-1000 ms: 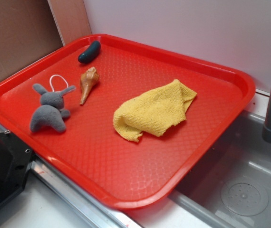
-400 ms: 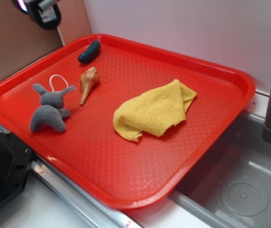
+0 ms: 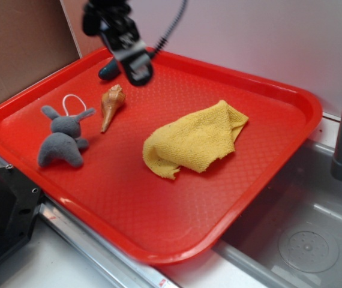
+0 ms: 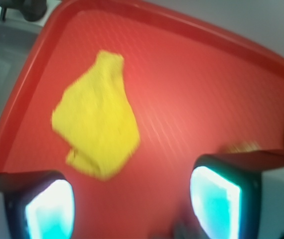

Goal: Grab the yellow cloth.

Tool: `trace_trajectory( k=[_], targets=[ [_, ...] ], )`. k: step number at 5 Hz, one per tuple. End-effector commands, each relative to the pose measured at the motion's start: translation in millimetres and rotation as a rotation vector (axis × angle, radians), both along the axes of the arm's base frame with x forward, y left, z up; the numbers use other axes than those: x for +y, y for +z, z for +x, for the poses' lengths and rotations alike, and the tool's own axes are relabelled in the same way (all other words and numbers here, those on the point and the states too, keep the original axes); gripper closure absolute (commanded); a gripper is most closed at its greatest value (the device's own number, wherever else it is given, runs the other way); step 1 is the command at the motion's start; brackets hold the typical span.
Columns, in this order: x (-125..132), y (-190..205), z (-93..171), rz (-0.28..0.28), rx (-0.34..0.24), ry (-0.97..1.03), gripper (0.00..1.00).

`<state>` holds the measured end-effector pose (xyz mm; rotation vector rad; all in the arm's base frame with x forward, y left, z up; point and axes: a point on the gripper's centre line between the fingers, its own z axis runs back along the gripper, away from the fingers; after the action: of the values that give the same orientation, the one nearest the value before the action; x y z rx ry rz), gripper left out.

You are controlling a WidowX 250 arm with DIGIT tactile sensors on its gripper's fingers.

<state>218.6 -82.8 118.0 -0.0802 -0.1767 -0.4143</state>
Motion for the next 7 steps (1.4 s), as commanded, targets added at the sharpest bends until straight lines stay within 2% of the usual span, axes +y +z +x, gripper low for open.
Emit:
trace_trajectory(
  k=[1,2,3,4,5,7],
  targets=[
    [-9.4,-37.4,38.3,0.181,-0.047,-0.115,0.0],
    [-12.8,-60.2,47.8,0.218,-0.008,-0.128,0.0],
    [-14.3,-63.2,52.9,0.226,0.027,-0.146,0.0],
    [-15.9,-65.5,54.5,0.272,0.081,-0.141,1.0],
    [-17.1,-68.8,55.7,0.292,0.135,-0.149,1.0],
    [-18.1,-71.0,56.8,0.339,0.177,-0.125,1.0]
  ],
)
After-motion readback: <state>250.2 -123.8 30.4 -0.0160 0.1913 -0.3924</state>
